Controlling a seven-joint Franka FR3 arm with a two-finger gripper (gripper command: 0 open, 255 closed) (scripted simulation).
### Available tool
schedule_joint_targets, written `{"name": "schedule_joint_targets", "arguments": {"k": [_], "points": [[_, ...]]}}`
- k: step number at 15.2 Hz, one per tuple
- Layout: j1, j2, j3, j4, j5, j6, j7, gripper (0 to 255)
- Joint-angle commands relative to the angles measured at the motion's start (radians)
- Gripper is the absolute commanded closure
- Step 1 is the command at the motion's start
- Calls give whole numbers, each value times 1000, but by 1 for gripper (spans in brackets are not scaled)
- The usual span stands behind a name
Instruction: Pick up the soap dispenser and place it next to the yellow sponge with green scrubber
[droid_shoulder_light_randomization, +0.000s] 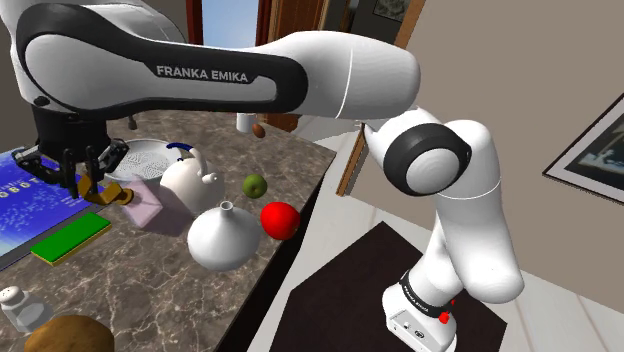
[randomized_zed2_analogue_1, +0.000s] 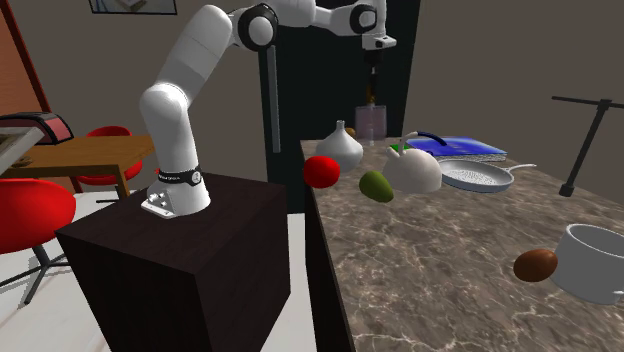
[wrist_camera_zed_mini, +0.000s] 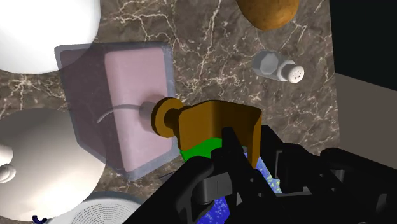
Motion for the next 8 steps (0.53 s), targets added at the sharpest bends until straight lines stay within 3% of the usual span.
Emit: {"name": "schedule_joint_targets", "arguments": {"k": [1,8], "points": [[-1,-4,0,-31,0,28,1,255],[-9,-14,0,-142,1,129,0,255]]}}
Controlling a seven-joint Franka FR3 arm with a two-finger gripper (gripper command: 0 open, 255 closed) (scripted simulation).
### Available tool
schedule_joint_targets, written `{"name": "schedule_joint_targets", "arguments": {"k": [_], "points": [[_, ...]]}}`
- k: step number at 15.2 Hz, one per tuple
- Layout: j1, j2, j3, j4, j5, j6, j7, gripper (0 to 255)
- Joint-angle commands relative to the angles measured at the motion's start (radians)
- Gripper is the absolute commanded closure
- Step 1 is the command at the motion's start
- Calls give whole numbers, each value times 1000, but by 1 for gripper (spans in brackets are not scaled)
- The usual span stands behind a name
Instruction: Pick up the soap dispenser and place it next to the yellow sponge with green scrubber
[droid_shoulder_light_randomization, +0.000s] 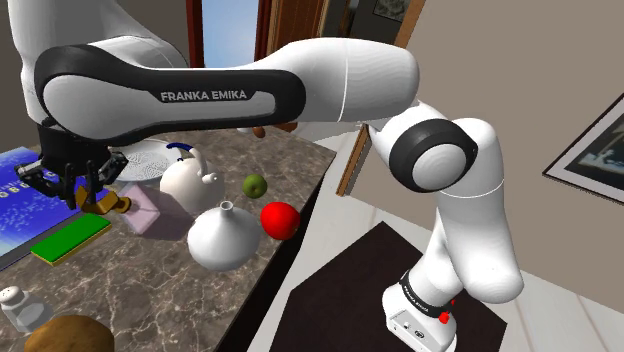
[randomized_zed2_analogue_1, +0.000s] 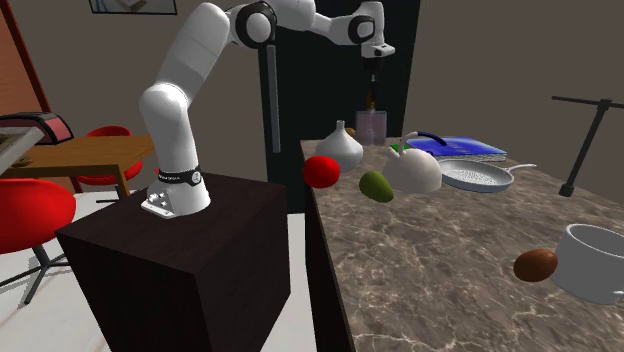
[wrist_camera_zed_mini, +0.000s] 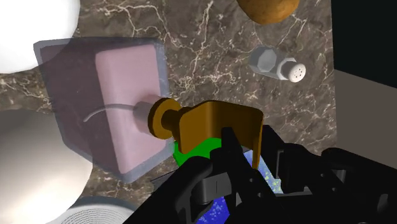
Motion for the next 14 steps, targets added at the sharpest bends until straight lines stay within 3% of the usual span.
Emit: {"name": "schedule_joint_targets", "arguments": {"k": [1,11,12,14], "points": [[-1,15,-5,-27,-4,-2,3,255],[-2,17,-6,-60,-4,33,2,255],[-2,17,-6,-61,-4,34,2,0],[-2,17,-6,-61,-4,34,2,0]]}}
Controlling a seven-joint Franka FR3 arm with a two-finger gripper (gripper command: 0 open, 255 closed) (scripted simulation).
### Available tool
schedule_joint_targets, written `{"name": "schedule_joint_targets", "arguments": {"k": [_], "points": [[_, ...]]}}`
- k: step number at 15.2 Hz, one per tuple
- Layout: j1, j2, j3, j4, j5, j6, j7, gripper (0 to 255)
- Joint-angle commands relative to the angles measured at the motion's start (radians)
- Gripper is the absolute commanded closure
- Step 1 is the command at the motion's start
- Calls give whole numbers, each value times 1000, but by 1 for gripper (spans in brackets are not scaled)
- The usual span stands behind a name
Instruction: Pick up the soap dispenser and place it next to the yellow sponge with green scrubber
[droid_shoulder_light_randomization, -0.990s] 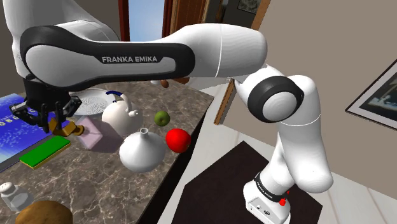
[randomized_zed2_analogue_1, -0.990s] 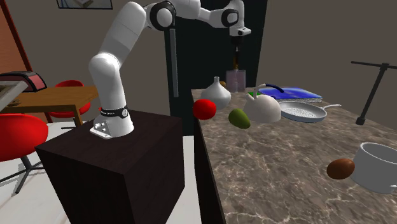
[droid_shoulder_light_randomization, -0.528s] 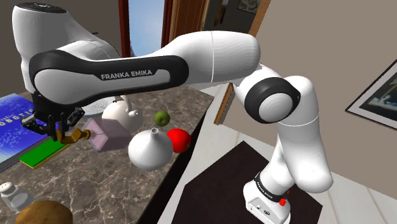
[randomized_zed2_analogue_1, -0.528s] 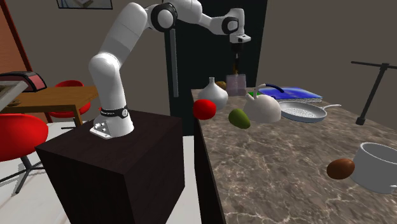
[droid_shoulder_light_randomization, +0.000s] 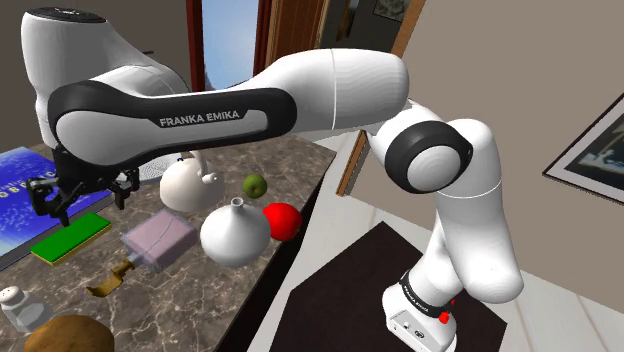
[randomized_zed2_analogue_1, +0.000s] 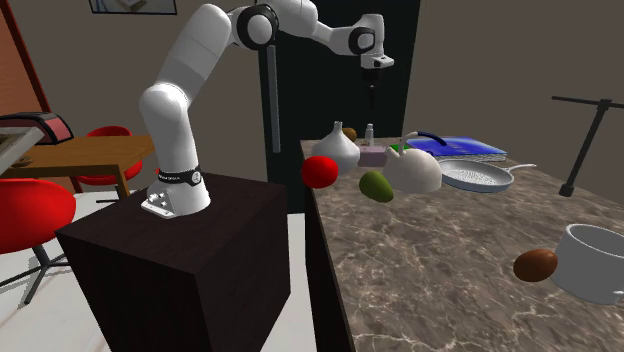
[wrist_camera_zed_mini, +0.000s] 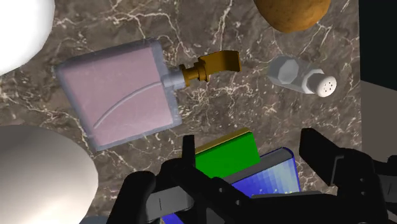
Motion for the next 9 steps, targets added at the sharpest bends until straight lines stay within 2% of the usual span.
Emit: {"name": "schedule_joint_targets", "arguments": {"k": [1,3,7,9], "points": [[0,0,0,0,0,0,0,0],[0,0,0,0,0,0,0,0],[-3,-38,3,64,6,-102,-4,0],[-3,-38,3,63,6,-101,-4,0]]}}
